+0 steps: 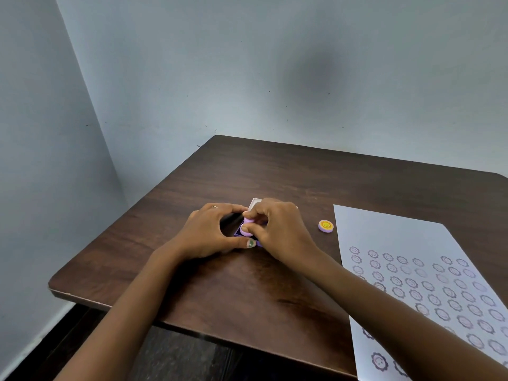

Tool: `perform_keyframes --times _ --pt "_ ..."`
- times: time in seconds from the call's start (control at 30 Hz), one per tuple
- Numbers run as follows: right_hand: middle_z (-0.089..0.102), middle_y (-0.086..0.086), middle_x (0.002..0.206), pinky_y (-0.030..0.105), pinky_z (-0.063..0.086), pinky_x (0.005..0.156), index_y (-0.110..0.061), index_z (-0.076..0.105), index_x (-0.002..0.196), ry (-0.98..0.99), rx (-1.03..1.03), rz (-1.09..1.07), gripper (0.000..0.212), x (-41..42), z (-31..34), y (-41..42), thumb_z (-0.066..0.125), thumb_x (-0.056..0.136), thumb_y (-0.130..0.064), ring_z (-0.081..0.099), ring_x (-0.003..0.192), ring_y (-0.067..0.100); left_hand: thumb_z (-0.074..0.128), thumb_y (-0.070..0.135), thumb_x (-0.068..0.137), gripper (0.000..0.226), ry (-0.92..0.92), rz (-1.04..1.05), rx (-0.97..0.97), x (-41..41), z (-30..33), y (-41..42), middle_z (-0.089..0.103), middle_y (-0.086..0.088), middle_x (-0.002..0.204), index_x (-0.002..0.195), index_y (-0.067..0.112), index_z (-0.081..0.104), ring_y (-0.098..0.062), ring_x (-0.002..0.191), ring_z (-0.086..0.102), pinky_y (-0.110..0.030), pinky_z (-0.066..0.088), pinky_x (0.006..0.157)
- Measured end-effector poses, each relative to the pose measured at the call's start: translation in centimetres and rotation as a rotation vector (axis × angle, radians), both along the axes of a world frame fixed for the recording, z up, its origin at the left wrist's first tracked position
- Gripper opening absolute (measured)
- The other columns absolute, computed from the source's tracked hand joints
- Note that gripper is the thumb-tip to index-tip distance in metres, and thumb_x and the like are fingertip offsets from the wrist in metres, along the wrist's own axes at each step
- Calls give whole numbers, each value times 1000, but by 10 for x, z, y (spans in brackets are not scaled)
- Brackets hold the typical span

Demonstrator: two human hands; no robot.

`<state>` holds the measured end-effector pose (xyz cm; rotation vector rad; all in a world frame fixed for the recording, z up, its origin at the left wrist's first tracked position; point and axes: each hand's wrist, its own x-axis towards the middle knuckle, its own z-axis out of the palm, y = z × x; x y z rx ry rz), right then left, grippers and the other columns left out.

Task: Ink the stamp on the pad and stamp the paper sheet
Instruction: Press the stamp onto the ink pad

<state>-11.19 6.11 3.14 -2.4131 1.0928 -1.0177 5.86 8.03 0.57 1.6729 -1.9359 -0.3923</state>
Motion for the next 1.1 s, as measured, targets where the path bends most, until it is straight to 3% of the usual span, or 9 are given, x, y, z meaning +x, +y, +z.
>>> perform_keyframes --times 0.1,0.2,0.27,0.37,0.5,0.7,0.87,0.97,1.1 --pt "73 8 90 28 51 75 -8 72 90 -23 46 1 17 -2 2 2 70 73 -9 64 78 17 59 76 54 72 -8 -3 5 0 0 0 52 30 119 120 51 49 -2 118 40 -27 27 94" --pt "73 1 83 12 48 66 -12 73 86 -227 197 -87 16 -8 9 -1 74 70 -12 63 70 7 56 79 51 77 -7 2 23 0 1 1 55 21 127 123 50 48 -5 122 40 -27 28 95" --pt "72 1 80 14 54 67 -7 72 89 -517 451 -111 20 -16 16 -3 76 70 -10 67 69 8 57 79 52 78 -7 6 20 -1 2 1 56 20 127 123 48 49 -5 121 41 -27 30 96" --pt "73 13 76 24 60 64 8 64 94 -997 1006 27 19 -31 28 -6 66 76 4 72 70 17 61 75 56 78 -19 8 26 0 1 1 55 19 130 126 45 48 -5 123 41 -28 31 100" --pt "73 20 78 33 60 68 11 65 86 -1225 1371 76 11 -51 39 -9 58 77 9 72 73 25 62 74 56 80 -13 12 41 0 1 1 54 18 131 128 45 47 -5 124 40 -27 29 100" --pt "71 21 93 34 60 69 8 64 90 -1271 1391 113 23 -66 43 -13 62 67 6 68 95 25 59 80 50 87 17 25 44 -4 3 3 52 21 131 129 44 46 -3 125 38 -26 27 103" --pt "73 21 88 34 60 69 7 67 86 -1271 1372 102 21 -87 41 -15 64 64 6 71 89 26 55 76 59 78 191 65 -26 -7 7 7 53 18 130 129 43 46 -4 119 46 -31 33 105" --pt "74 18 84 34 59 73 7 71 75 -1270 1299 76 15 -111 40 -18 64 63 6 72 83 25 47 73 68 68 155 93 -148 -15 12 7 53 15 132 127 39 49 -7 120 47 -44 32 107" --pt "74 19 90 33 59 74 8 68 90 -1302 1210 -2 28 -158 41 -21 66 62 4 71 88 25 41 69 74 60 87 67 -268 -43 22 5 54 16 131 126 39 50 -9 122 45 -35 24 107"
